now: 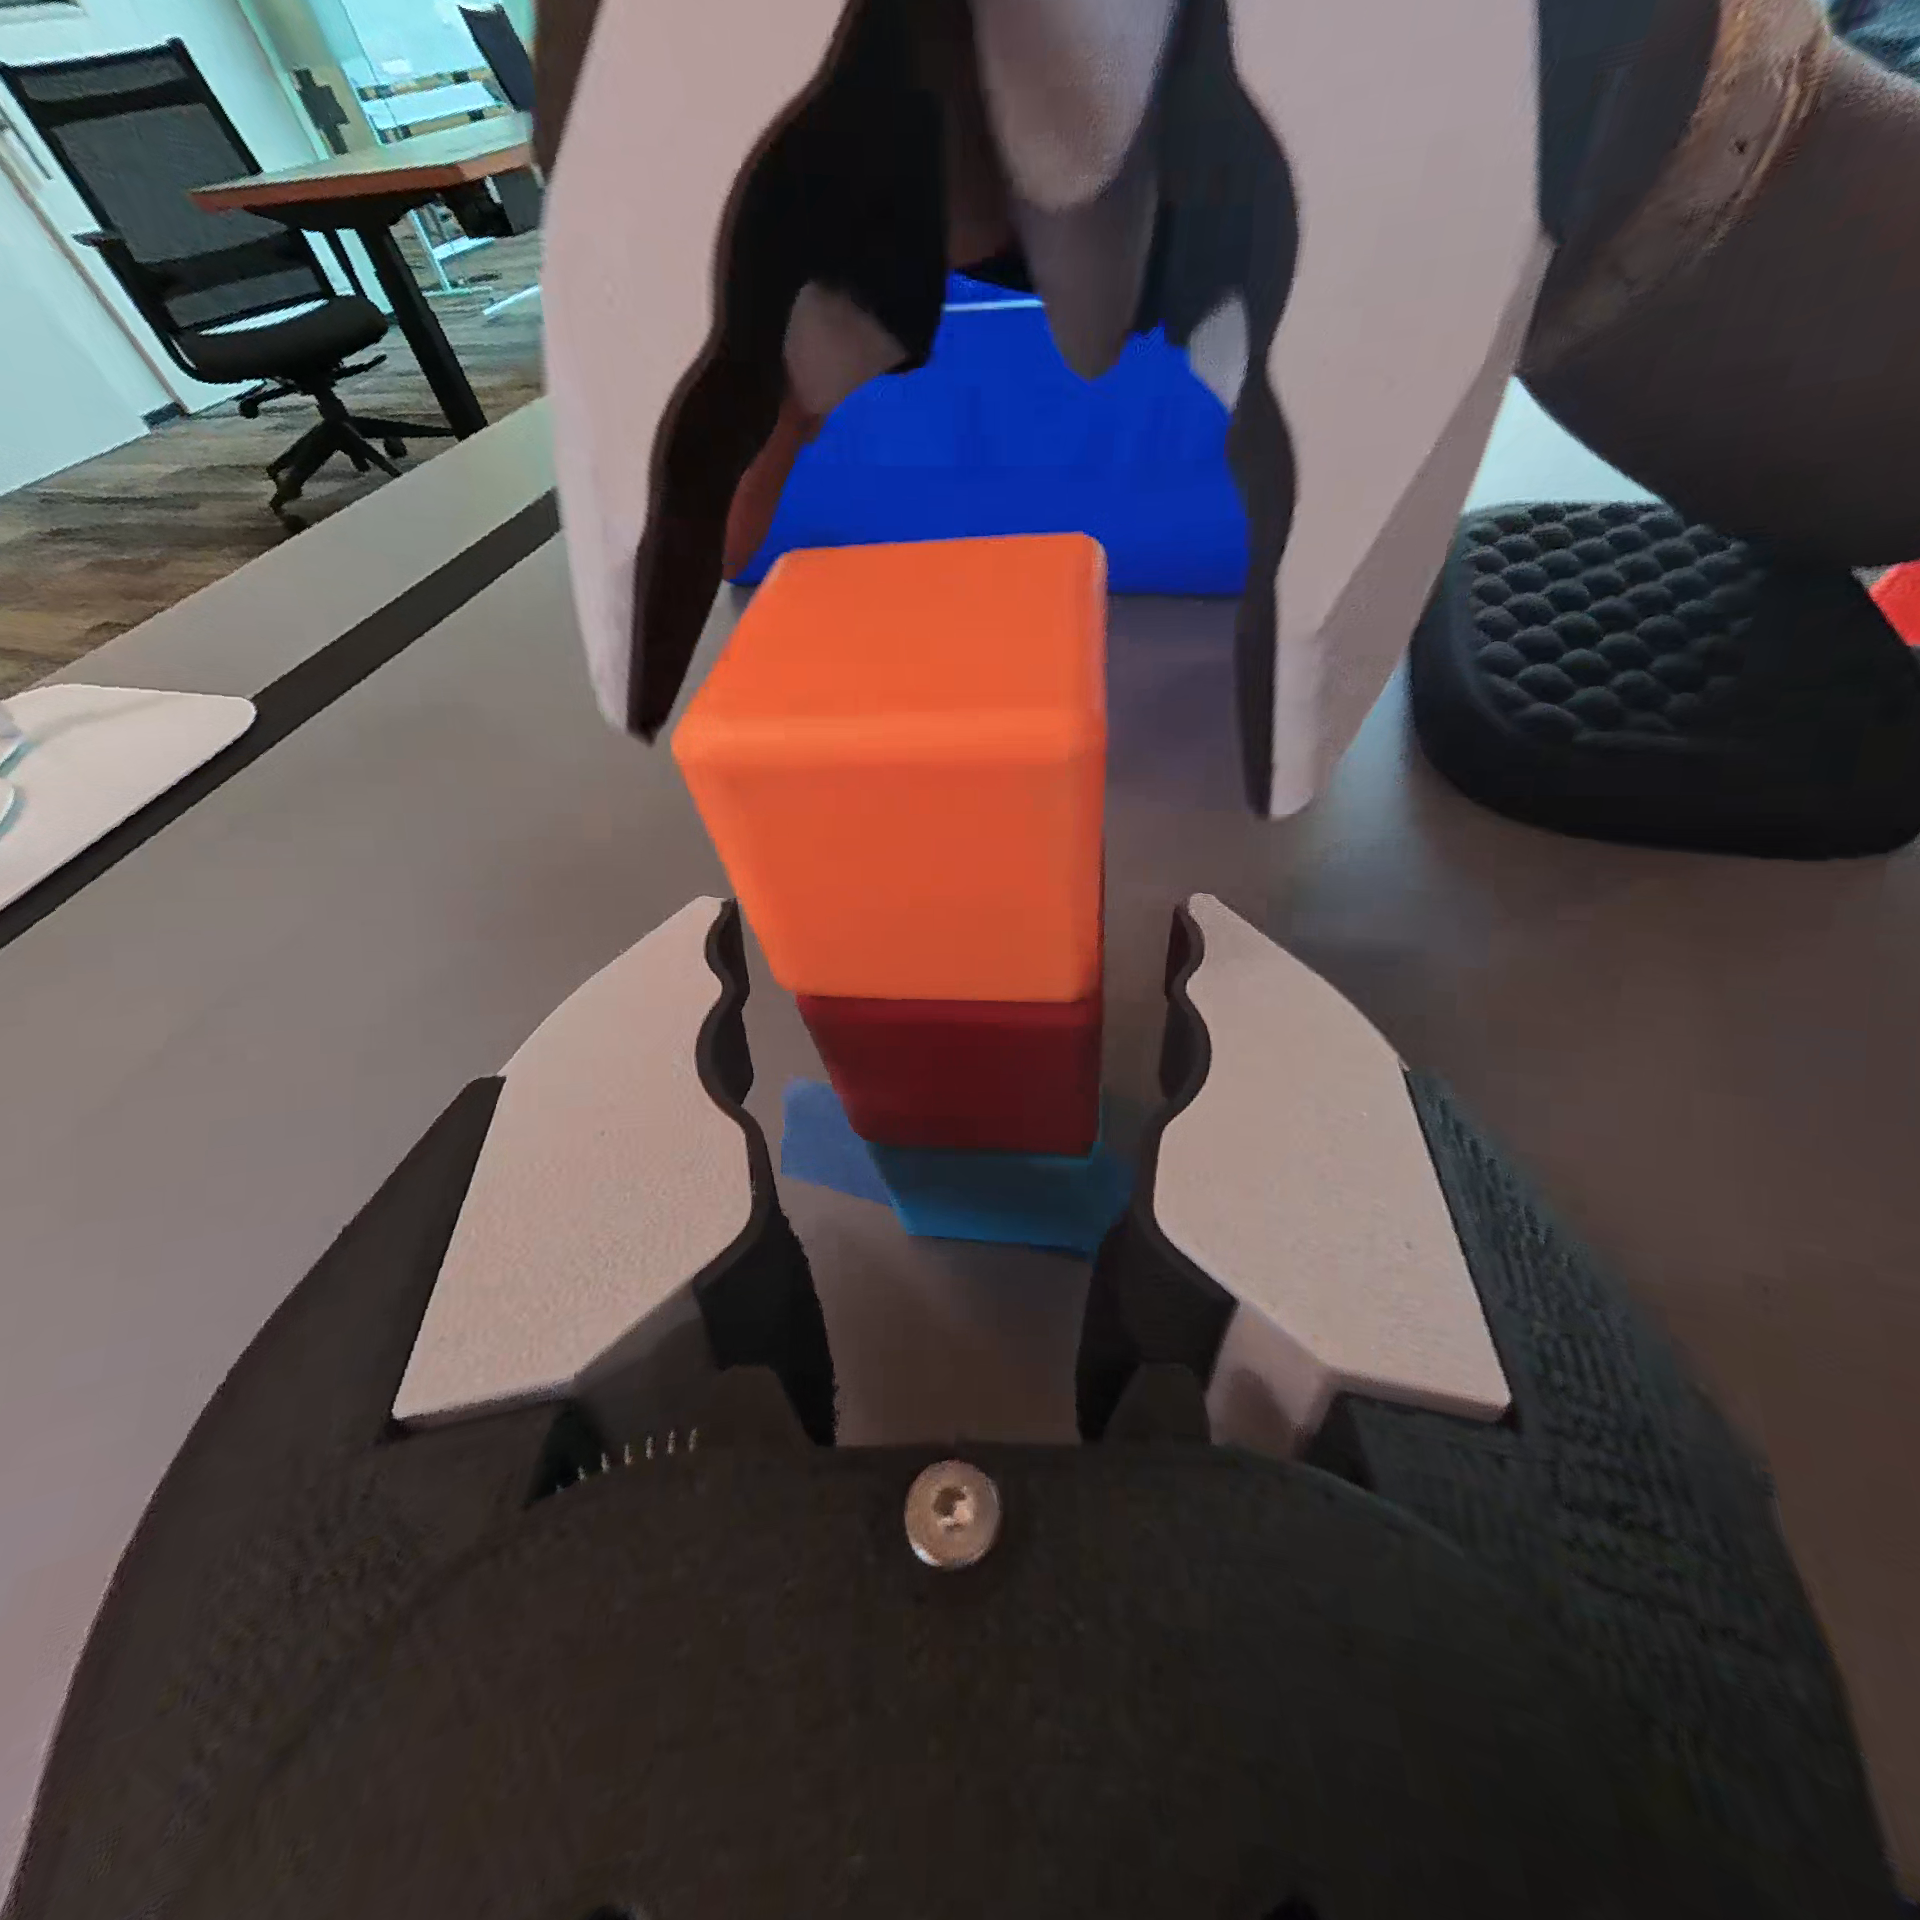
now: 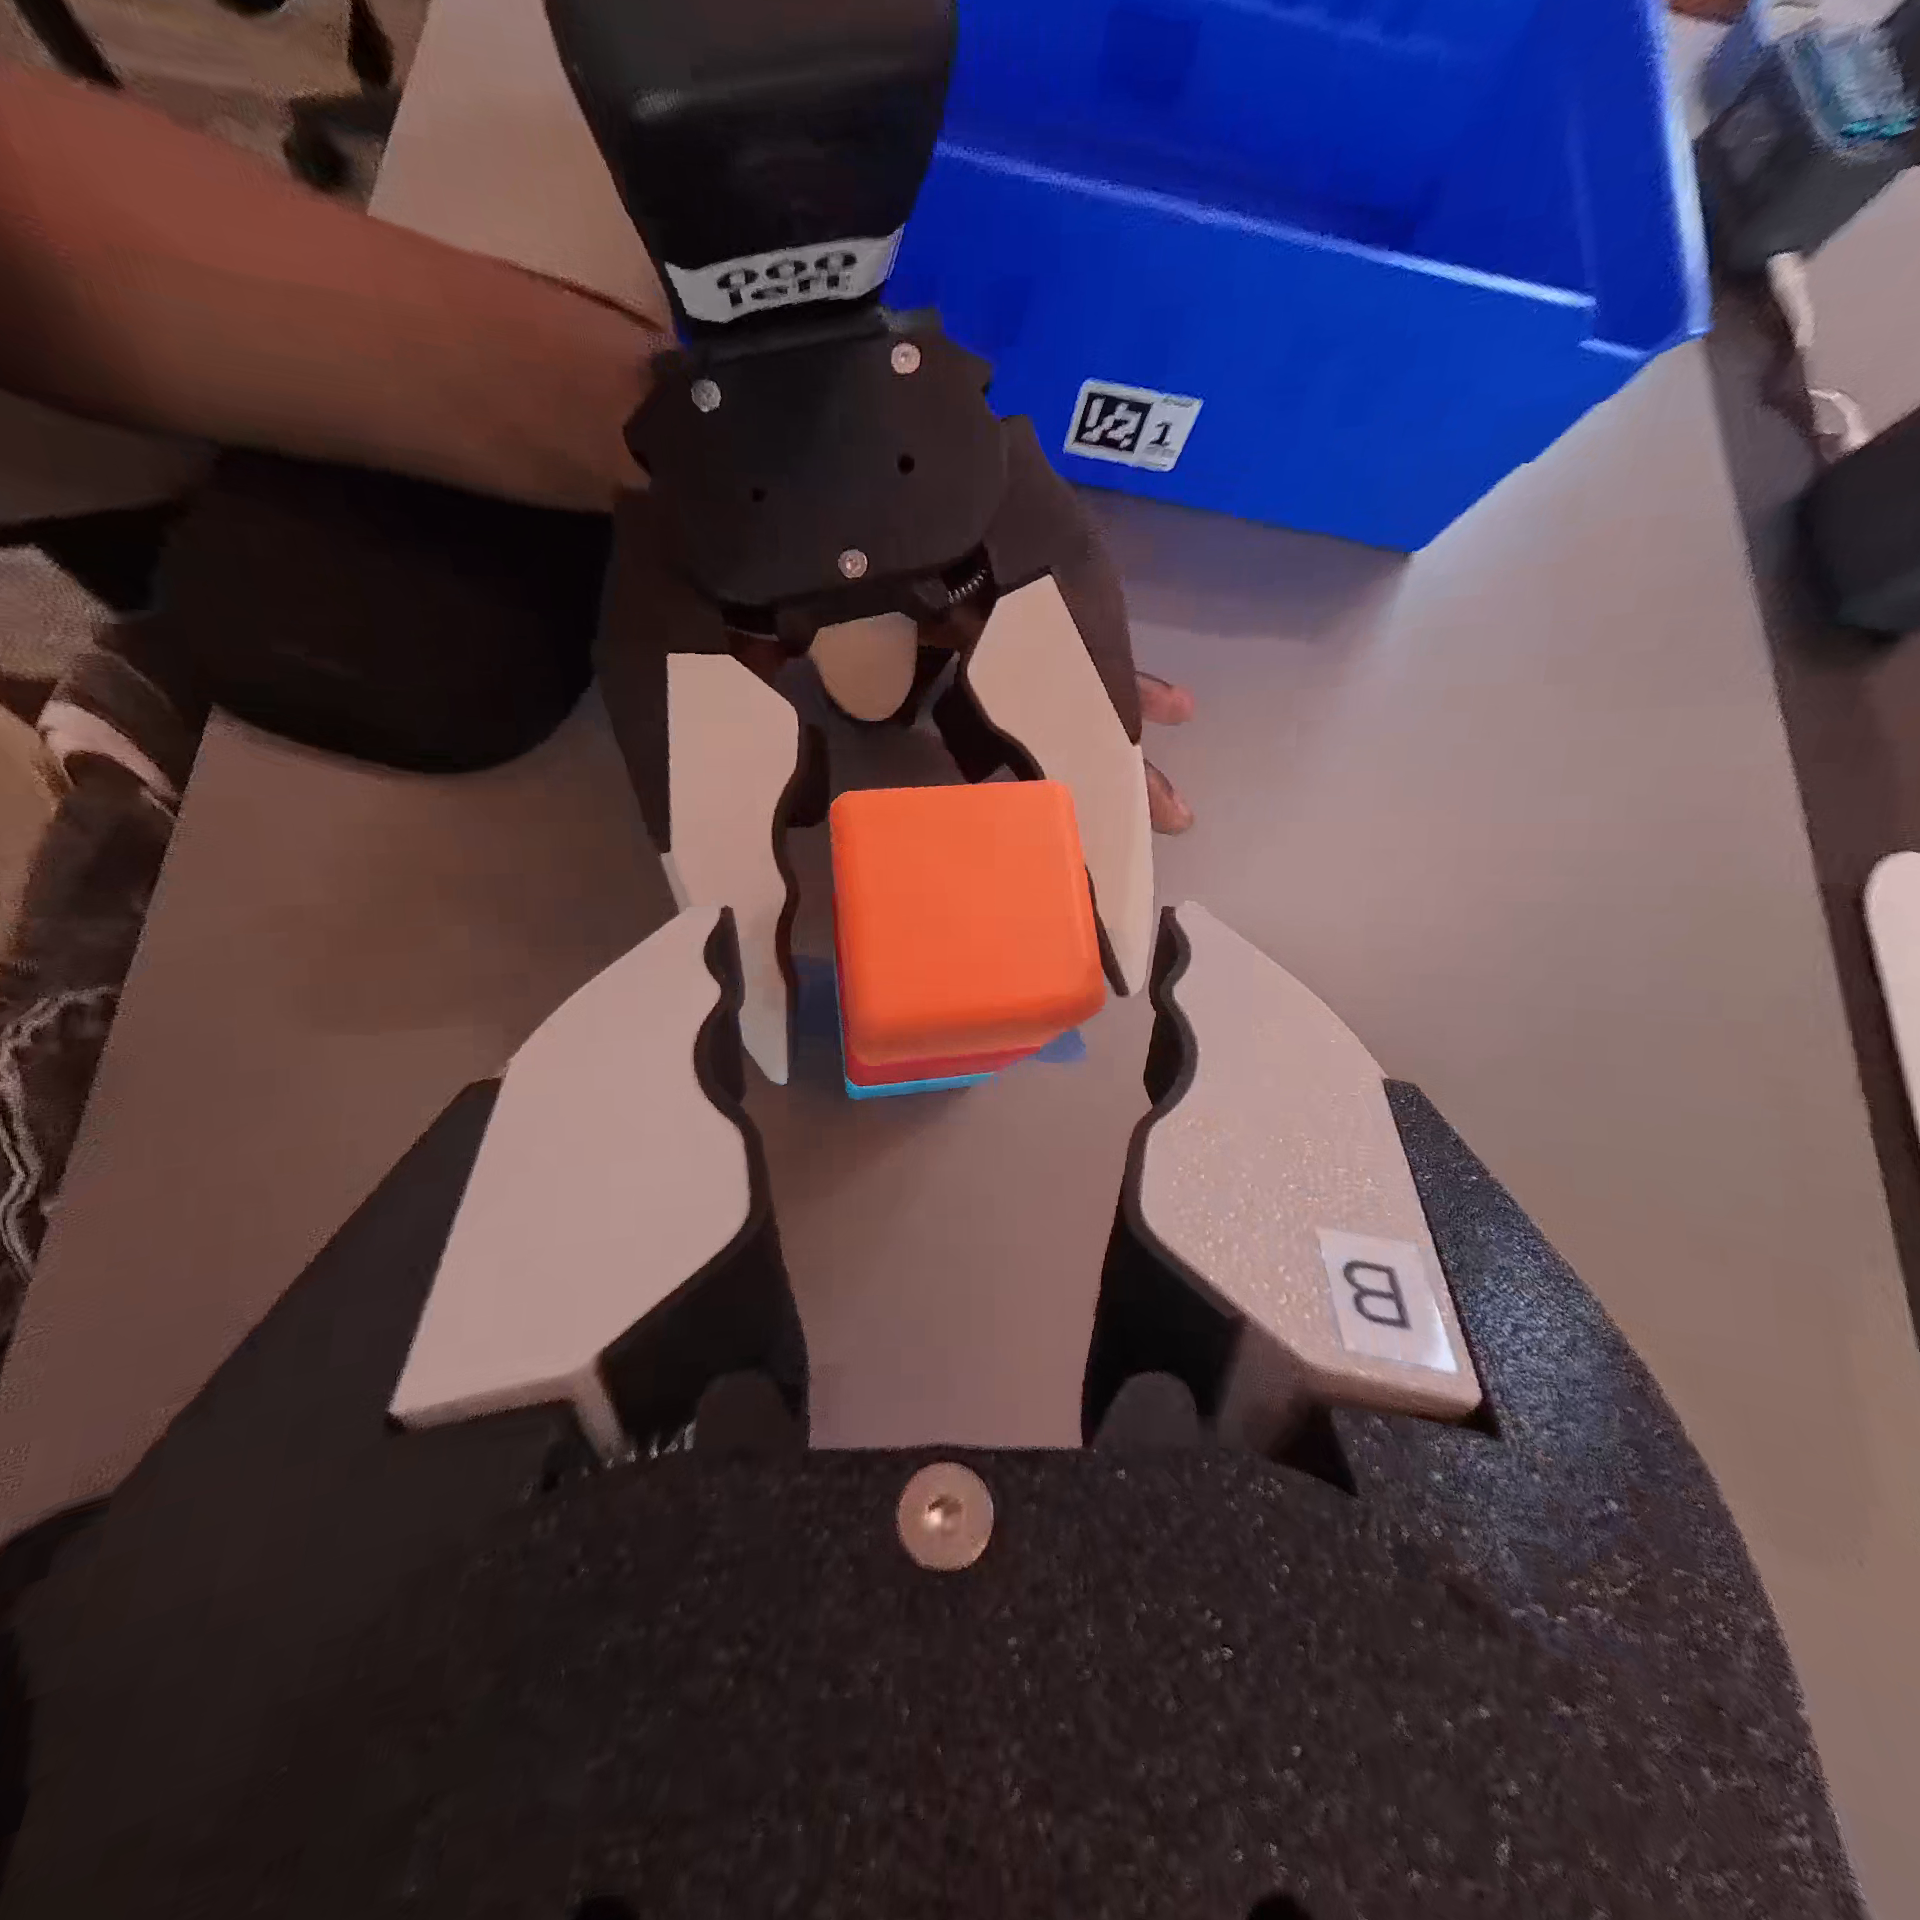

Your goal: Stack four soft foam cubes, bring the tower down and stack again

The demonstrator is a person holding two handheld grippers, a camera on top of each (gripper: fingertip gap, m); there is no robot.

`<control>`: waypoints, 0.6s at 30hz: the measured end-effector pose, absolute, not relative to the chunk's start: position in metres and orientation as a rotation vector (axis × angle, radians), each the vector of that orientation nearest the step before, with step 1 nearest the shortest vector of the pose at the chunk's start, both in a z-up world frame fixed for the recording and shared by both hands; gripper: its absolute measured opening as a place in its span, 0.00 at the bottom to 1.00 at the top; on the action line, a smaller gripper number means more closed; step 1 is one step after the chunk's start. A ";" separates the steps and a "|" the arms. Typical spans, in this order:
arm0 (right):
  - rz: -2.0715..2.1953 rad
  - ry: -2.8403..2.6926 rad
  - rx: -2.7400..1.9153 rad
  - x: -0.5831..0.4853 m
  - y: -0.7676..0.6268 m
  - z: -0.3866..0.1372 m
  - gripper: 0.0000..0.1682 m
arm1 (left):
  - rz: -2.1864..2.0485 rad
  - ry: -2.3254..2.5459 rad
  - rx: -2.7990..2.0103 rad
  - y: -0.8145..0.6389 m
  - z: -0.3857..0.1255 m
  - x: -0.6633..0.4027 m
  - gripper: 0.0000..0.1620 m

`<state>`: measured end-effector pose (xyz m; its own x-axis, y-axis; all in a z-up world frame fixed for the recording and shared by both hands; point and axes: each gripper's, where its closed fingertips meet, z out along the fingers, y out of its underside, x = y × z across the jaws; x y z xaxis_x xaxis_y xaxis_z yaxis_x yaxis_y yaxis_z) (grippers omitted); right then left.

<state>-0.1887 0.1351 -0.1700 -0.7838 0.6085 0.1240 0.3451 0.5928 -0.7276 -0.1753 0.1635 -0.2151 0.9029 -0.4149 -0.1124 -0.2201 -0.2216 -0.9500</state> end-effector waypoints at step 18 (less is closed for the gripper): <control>1.111 -2.454 -0.756 -0.187 0.134 -0.178 0.30 | -0.220 0.514 -1.860 0.165 -0.222 -0.167 0.36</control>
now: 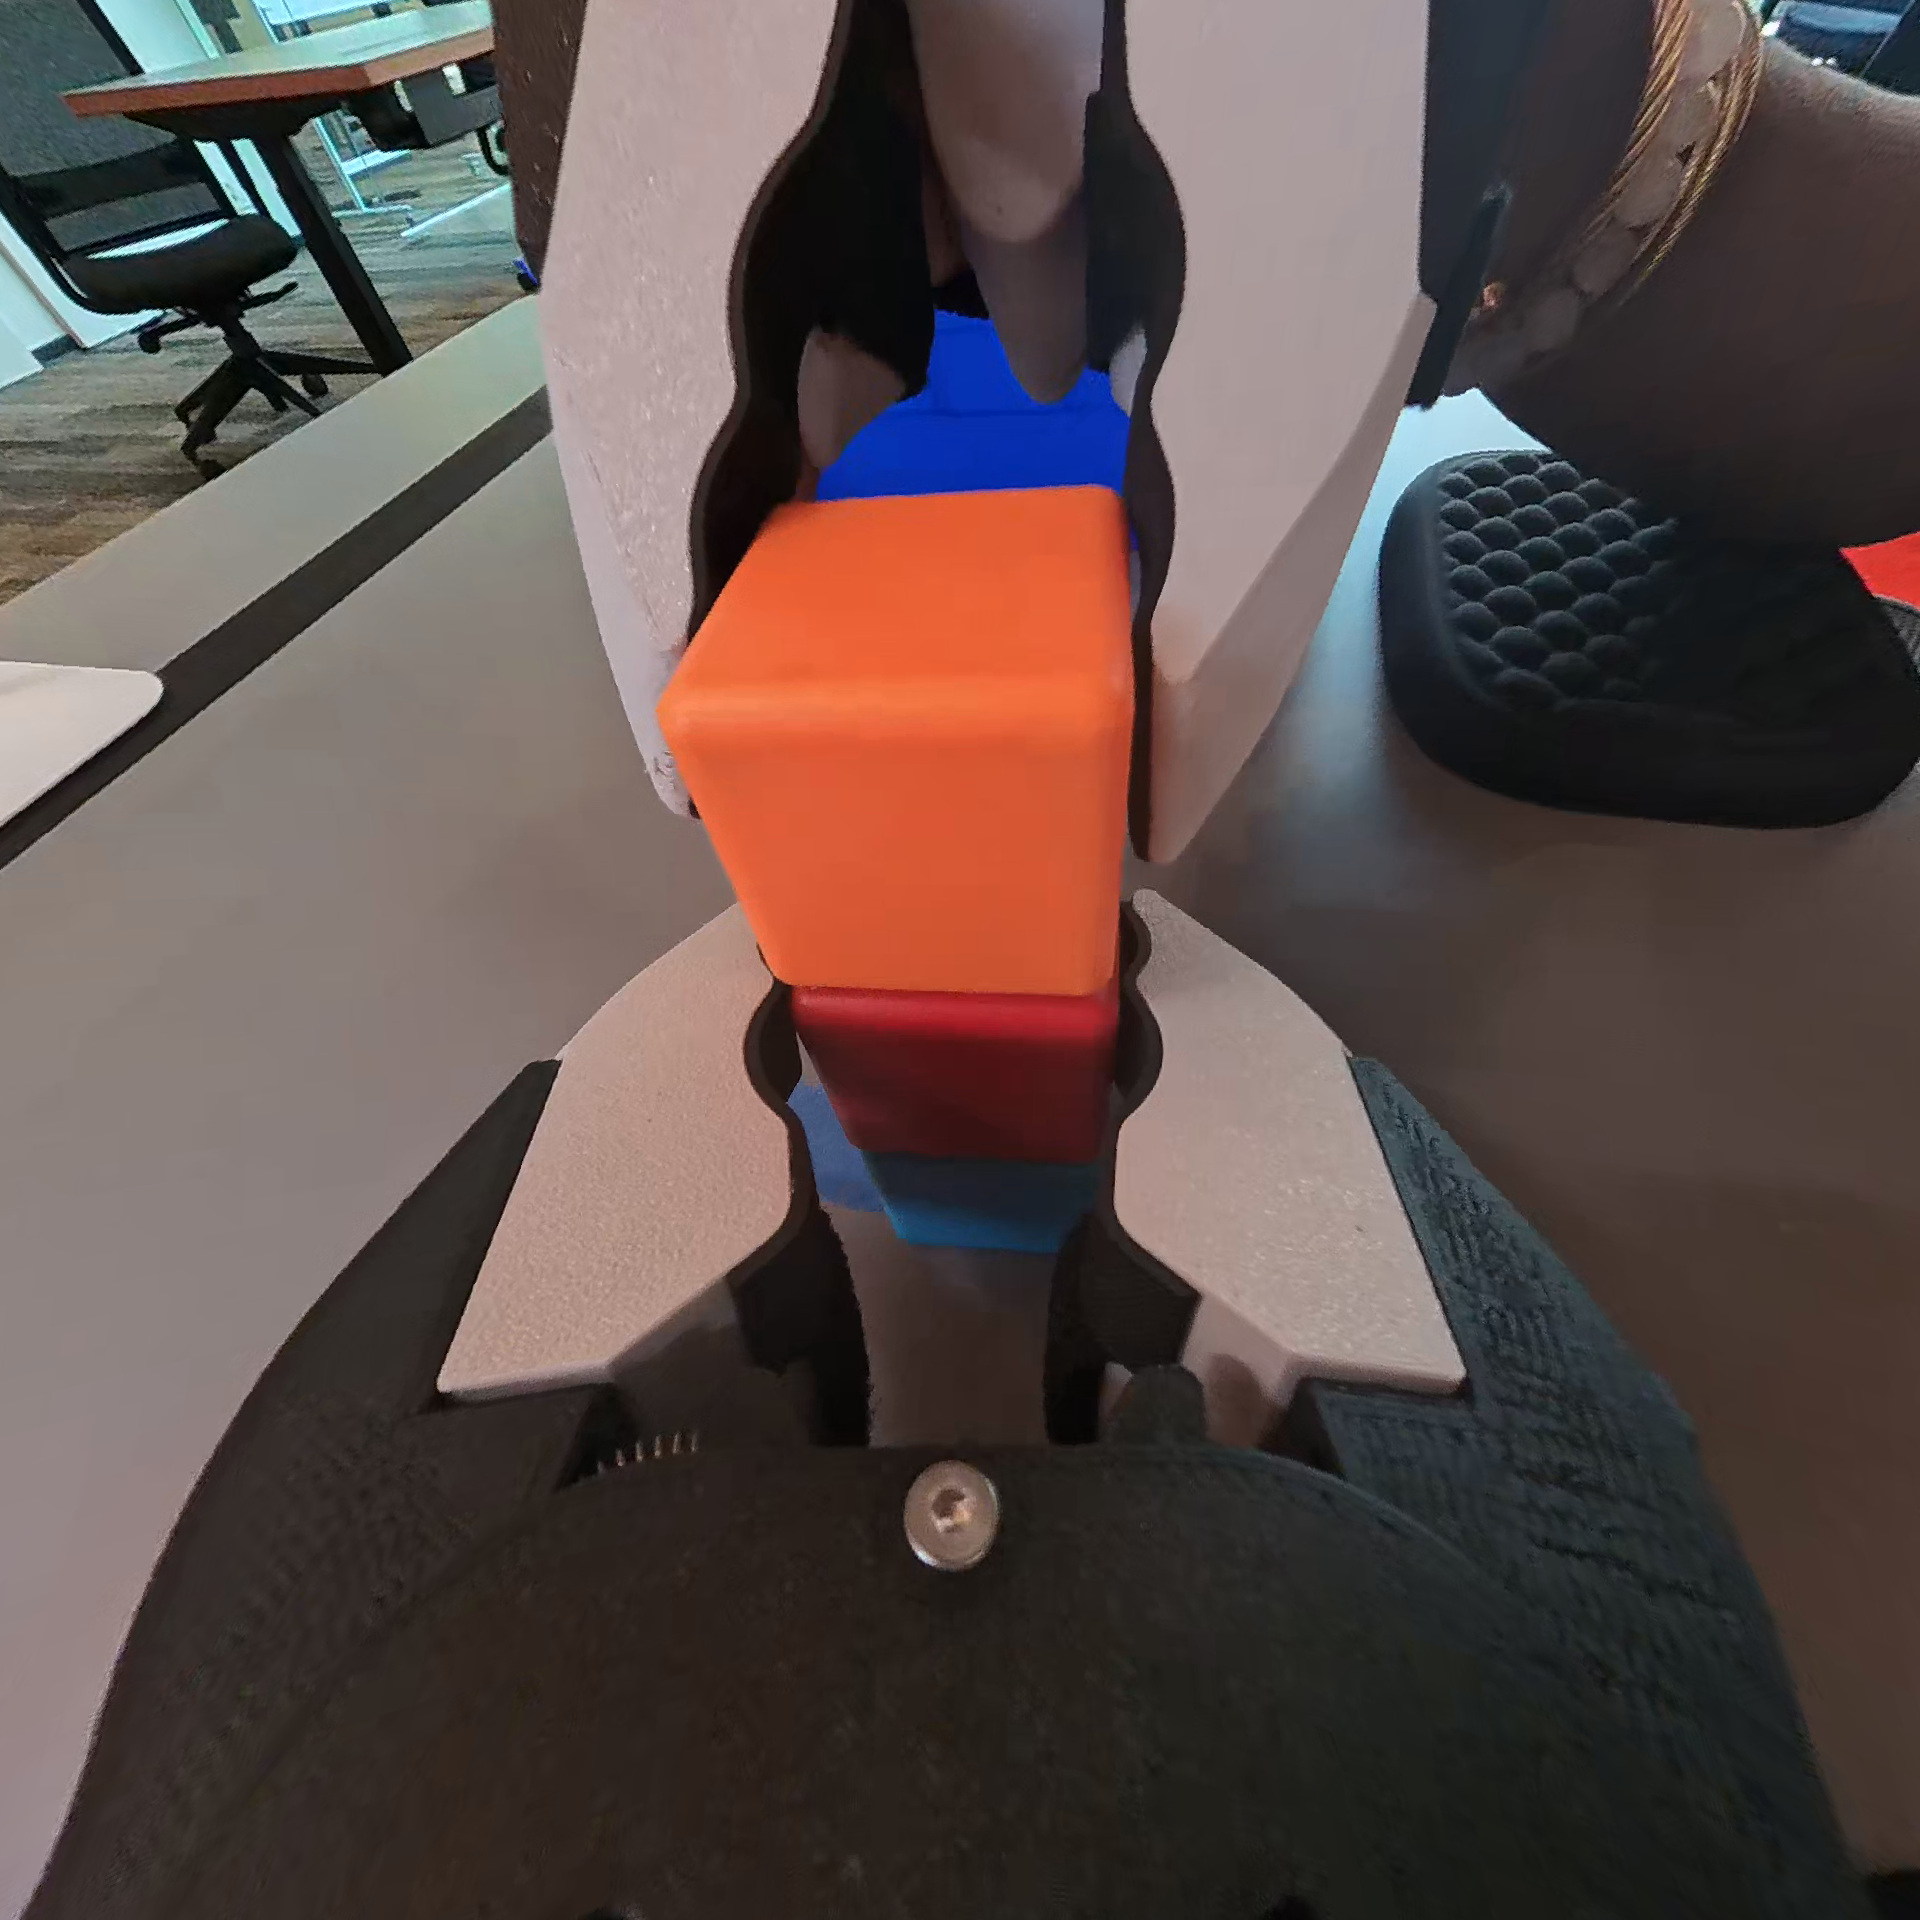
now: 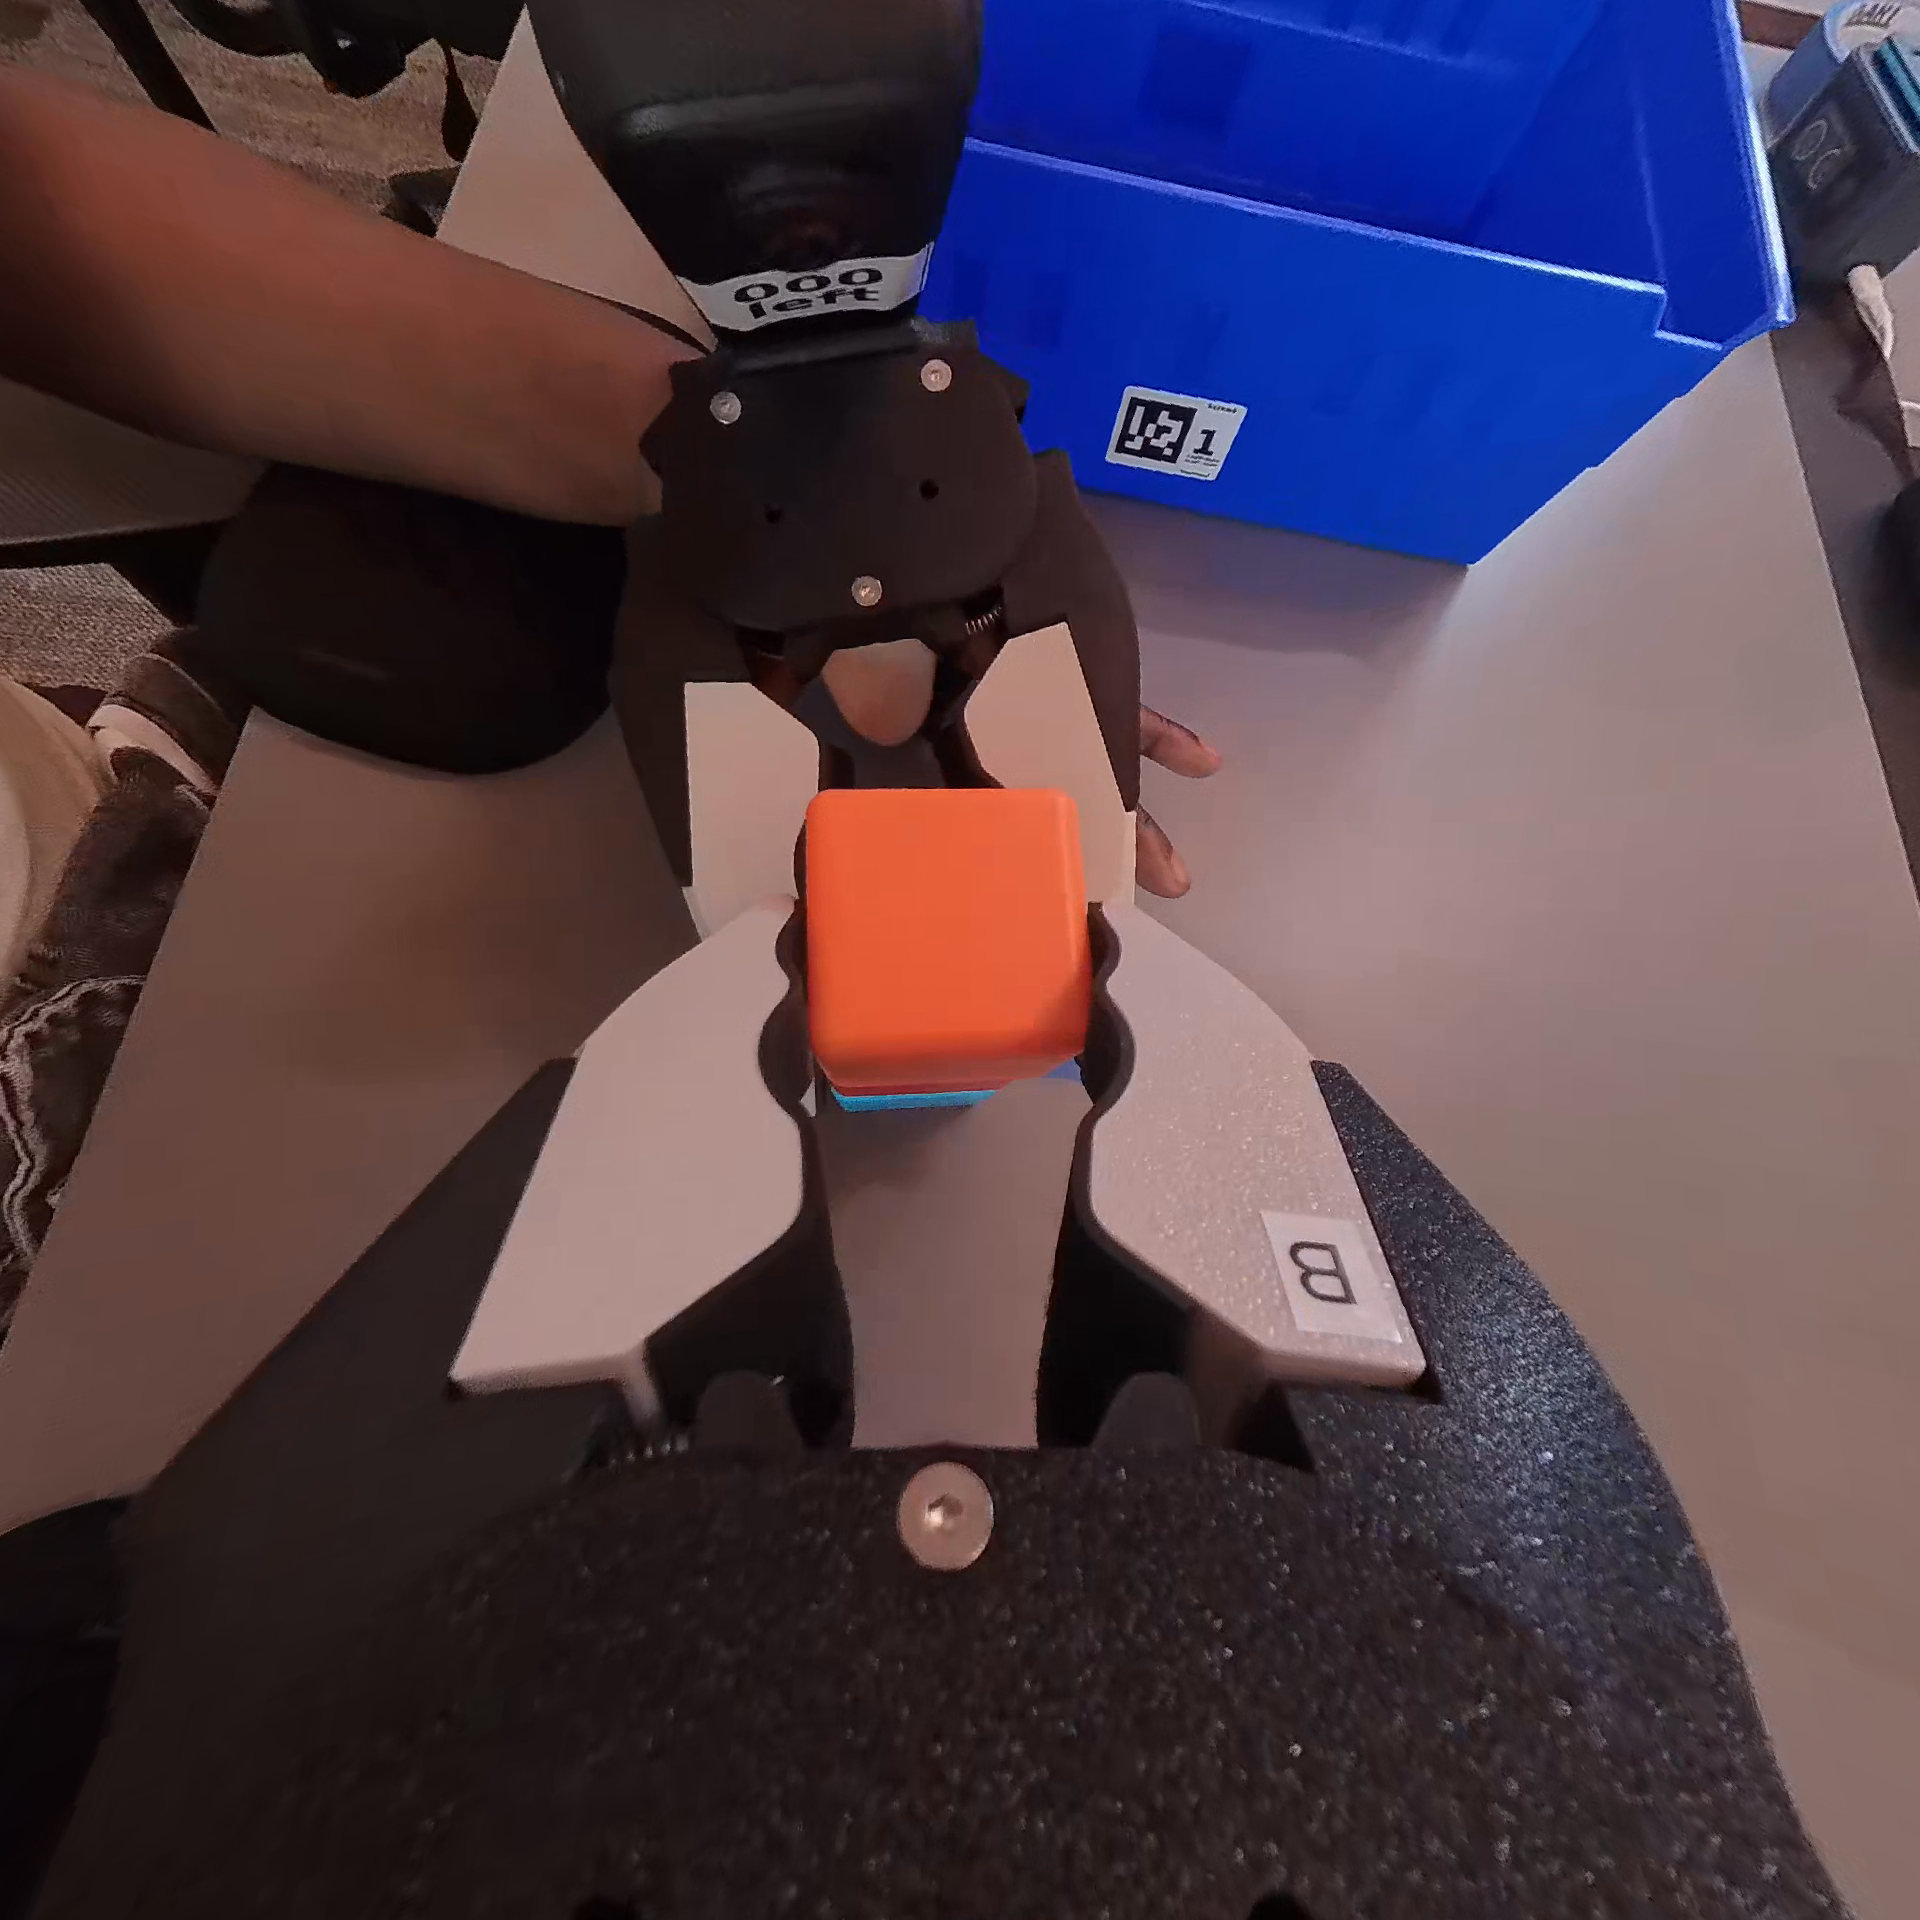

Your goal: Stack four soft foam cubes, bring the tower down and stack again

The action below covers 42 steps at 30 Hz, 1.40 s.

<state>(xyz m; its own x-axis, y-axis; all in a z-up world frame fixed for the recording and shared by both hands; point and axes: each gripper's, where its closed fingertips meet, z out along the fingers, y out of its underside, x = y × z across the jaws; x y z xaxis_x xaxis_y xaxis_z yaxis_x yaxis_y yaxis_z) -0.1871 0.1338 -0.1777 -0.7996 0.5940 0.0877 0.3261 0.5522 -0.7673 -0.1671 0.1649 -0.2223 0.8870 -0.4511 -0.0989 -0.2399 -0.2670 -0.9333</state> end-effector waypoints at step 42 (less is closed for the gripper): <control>0.108 -1.126 -2.385 0.003 0.520 -0.266 0.30 | -0.233 0.493 -1.922 0.151 -0.228 -0.174 0.54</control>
